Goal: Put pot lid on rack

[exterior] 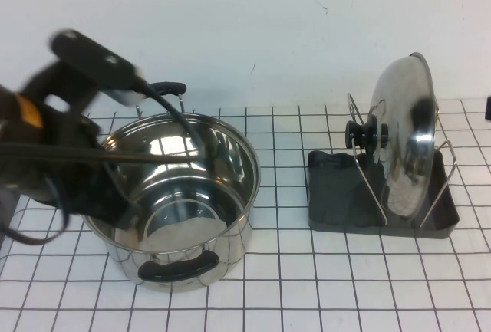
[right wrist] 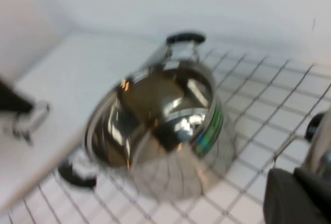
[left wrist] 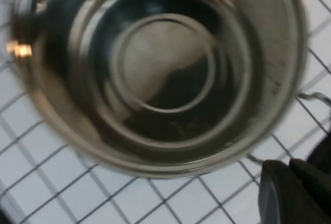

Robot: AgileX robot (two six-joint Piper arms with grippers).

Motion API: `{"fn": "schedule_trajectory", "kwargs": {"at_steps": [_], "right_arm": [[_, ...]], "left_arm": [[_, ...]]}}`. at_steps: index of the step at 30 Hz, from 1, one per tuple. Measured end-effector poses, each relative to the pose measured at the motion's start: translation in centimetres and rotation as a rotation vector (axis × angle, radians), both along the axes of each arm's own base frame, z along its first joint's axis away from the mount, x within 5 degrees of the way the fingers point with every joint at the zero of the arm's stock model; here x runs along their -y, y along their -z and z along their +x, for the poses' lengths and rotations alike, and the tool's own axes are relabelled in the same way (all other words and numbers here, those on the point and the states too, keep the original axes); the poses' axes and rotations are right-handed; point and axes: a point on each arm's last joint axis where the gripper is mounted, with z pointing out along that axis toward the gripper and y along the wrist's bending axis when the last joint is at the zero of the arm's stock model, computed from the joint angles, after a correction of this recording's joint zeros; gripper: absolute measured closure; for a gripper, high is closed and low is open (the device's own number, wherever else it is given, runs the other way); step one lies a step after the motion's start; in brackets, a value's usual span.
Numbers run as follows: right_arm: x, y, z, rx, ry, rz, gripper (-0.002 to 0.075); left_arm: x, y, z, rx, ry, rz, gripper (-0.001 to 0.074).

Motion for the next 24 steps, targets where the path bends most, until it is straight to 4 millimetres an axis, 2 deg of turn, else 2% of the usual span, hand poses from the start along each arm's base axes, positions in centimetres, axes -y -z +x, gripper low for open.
{"fn": "schedule_trajectory", "kwargs": {"at_steps": [4, 8, 11, 14, 19, 20, 24], "right_arm": [[-1.8, -1.6, -2.9, 0.037, -0.078, -0.233, 0.0718], [-3.1, -2.6, -5.4, 0.035, -0.140, -0.511, 0.0720], [-2.8, -3.4, -6.7, 0.012, -0.112, -0.687, 0.0721], [-1.6, -4.1, -7.7, 0.015, -0.002, -0.832, 0.0721], [-0.7, -5.6, -8.6, 0.127, 0.148, -0.903, 0.0722], [-0.6, -6.4, -9.0, 0.188, 0.198, -0.901, 0.0722], [-0.5, -8.6, -10.8, 0.367, 0.324, -0.887, 0.0722]], "left_arm": [[-1.7, -2.4, -1.7, 0.131, -0.114, -0.016, 0.0736], [-3.2, -4.5, -4.5, 0.210, -0.160, -0.072, 0.0736], [-4.2, -5.9, -6.9, 0.269, -0.175, -0.115, 0.0736], [-5.4, -6.8, -9.6, 0.350, -0.186, -0.170, 0.0736], [-6.8, -6.4, -12.6, 0.456, -0.194, -0.241, 0.0736], [-7.3, -5.3, -13.9, 0.502, -0.193, -0.267, 0.0736], [-8.0, -2.4, -15.5, 0.578, -0.189, -0.312, 0.0736]]}}
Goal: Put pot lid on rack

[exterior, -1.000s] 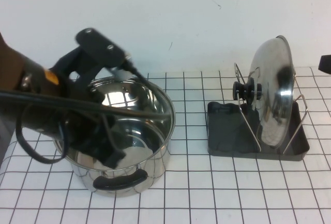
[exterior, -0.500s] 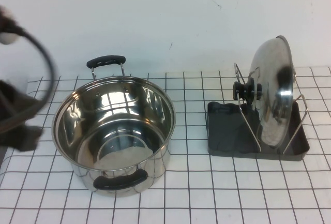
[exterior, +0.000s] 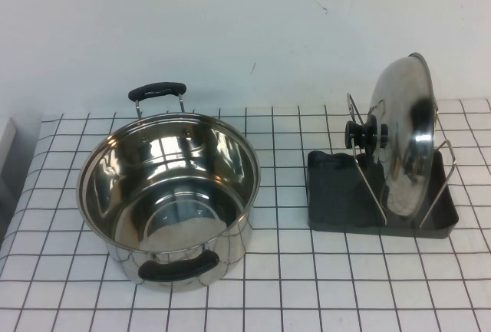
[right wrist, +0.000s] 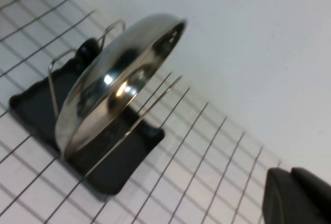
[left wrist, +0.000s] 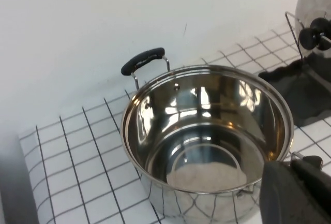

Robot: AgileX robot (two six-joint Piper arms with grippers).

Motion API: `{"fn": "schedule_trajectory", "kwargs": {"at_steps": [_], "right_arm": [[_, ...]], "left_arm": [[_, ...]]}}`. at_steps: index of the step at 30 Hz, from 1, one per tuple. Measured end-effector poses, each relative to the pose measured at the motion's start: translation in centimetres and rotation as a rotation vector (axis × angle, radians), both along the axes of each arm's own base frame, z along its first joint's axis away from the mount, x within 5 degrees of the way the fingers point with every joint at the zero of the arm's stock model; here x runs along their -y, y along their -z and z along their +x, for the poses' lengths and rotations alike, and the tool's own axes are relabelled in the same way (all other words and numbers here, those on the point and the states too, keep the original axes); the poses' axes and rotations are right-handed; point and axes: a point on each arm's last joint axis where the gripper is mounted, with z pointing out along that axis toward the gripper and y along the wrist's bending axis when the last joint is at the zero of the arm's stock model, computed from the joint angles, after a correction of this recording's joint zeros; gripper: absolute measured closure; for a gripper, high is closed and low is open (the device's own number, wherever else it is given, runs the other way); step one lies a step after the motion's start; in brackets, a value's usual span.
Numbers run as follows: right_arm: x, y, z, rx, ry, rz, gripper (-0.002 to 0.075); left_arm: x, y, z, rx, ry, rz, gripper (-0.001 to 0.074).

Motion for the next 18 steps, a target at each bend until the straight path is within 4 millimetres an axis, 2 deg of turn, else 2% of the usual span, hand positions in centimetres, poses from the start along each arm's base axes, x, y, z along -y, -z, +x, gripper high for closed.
{"fn": "schedule_trajectory", "kwargs": {"at_steps": [3, 7, 14, 18], "right_arm": [[0.0, -0.6, -1.2, 0.113, 0.001, -0.018, 0.0724], [0.0, 0.3, -3.3, 0.222, -0.010, -0.046, 0.0724], [0.1, 5.9, -7.1, 0.315, 0.014, -0.056, 0.0725], [0.0, 9.0, -9.6, 0.360, 0.017, -0.041, 0.0725]], "left_arm": [[-0.3, 2.3, -0.7, 0.067, 0.002, -0.029, 0.0736], [-0.6, 5.3, -1.5, 0.151, 0.005, -0.067, 0.0736], [-1.0, 8.5, -2.5, 0.385, 0.027, -0.064, 0.0736], [-1.1, 9.8, -2.7, 0.388, 0.032, -0.064, 0.0736]]}}
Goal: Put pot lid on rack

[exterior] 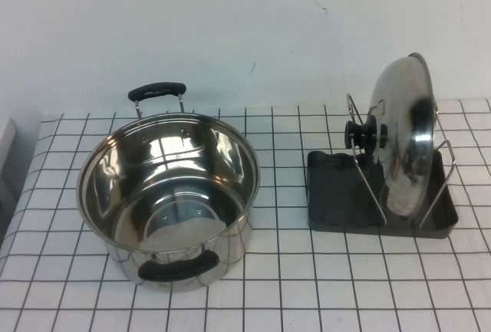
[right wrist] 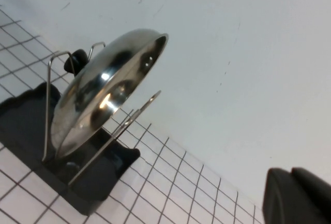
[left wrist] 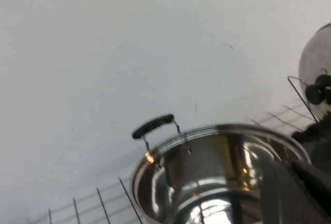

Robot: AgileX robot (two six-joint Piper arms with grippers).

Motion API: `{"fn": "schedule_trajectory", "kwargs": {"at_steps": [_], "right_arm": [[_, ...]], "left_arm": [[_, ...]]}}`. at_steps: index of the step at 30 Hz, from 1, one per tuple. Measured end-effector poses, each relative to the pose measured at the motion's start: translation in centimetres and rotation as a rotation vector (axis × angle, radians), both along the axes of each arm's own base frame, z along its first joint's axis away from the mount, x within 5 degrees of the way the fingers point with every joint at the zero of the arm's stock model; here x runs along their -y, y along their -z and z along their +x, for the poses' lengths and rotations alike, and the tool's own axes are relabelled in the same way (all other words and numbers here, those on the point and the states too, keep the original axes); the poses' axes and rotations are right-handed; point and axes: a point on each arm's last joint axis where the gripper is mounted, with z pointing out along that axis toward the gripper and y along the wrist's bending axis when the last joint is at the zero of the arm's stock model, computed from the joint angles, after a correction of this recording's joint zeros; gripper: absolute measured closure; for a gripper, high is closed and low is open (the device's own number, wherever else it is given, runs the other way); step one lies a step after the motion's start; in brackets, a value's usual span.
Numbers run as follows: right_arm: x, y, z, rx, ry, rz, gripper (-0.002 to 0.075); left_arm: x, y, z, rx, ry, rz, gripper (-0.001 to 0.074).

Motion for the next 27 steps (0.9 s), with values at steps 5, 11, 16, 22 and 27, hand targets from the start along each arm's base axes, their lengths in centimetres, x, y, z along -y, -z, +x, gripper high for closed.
{"fn": "schedule_trajectory", "kwargs": {"at_steps": [5, 11, 16, 22, 27], "right_arm": [[-0.1, 2.1, -2.7, 0.090, 0.004, 0.089, 0.0725], [-0.1, 3.6, -2.5, 0.062, 0.012, 0.141, 0.0725], [-0.2, 4.0, -2.3, 0.045, 0.010, 0.150, 0.0725], [-0.3, 4.2, -2.4, 0.020, -0.001, 0.158, 0.0725], [-0.3, 4.2, -2.4, 0.018, -0.002, 0.161, 0.0725]], "left_arm": [[0.2, 0.8, 0.0, -0.084, 0.020, -0.008, 0.0736], [0.2, 0.9, 0.0, -0.098, 0.022, -0.007, 0.0736], [0.2, 1.0, -0.1, -0.104, 0.025, -0.011, 0.0736], [0.2, 1.0, -0.1, -0.110, 0.025, -0.008, 0.0736], [0.2, 1.2, -0.1, -0.128, 0.026, 0.001, 0.0736]]}}
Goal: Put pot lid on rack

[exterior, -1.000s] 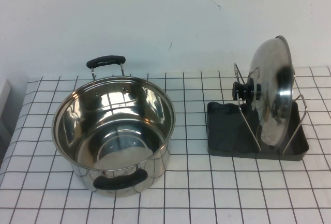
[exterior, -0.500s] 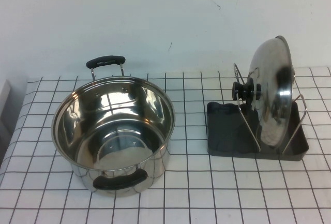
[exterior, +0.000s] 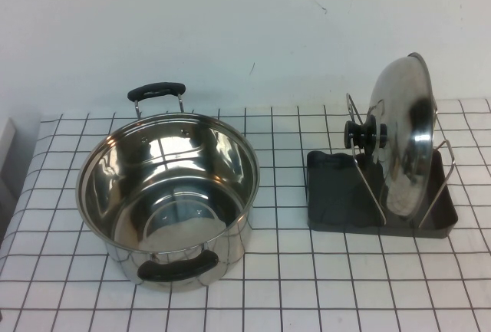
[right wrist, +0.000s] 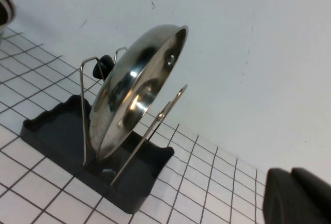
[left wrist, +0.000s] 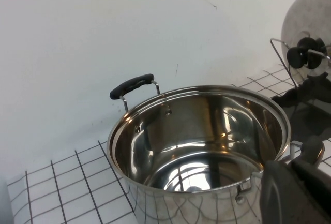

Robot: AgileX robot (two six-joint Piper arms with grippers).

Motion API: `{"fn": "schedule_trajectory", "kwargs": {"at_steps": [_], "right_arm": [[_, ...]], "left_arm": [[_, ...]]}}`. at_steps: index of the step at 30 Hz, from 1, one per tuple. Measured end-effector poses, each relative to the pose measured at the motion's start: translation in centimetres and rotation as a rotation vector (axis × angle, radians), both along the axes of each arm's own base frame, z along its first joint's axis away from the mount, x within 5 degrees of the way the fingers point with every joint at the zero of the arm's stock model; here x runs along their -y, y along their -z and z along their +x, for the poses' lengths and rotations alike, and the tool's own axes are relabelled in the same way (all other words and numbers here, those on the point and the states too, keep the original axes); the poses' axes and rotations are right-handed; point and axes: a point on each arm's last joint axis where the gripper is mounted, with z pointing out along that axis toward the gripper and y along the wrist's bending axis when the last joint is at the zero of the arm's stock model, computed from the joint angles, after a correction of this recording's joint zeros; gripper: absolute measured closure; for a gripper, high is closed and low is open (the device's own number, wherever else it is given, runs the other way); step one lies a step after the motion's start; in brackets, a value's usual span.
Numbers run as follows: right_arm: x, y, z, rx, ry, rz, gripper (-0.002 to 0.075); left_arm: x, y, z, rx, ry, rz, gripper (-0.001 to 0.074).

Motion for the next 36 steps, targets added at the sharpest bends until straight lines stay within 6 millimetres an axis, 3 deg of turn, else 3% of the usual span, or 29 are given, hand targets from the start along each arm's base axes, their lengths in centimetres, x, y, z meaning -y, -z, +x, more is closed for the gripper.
{"fn": "schedule_trajectory", "kwargs": {"at_steps": [13, 19, 26, 32, 36], "right_arm": [[0.0, 0.0, 0.0, -0.002, -0.001, 0.000, 0.0725], [0.0, 0.0, 0.0, -0.002, -0.002, 0.002, 0.0725], [0.0, 0.0, 0.0, -0.003, -0.004, 0.001, 0.0725], [0.0, 0.0, 0.0, -0.005, -0.005, 0.001, 0.0726], [0.0, 0.0, 0.0, -0.005, -0.005, 0.001, 0.0726]], "left_arm": [[-0.1, 0.7, -0.1, -0.025, -0.003, 0.020, 0.0737], [-0.4, 2.0, 0.4, -0.008, -0.116, 0.039, 0.0737], [-0.9, 5.3, 1.9, -0.007, -0.319, -0.025, 0.0737], [-1.1, 8.3, 2.6, -0.036, -0.391, -0.081, 0.0737], [-1.1, 8.8, 2.7, -0.056, -0.397, -0.116, 0.0737]]}}
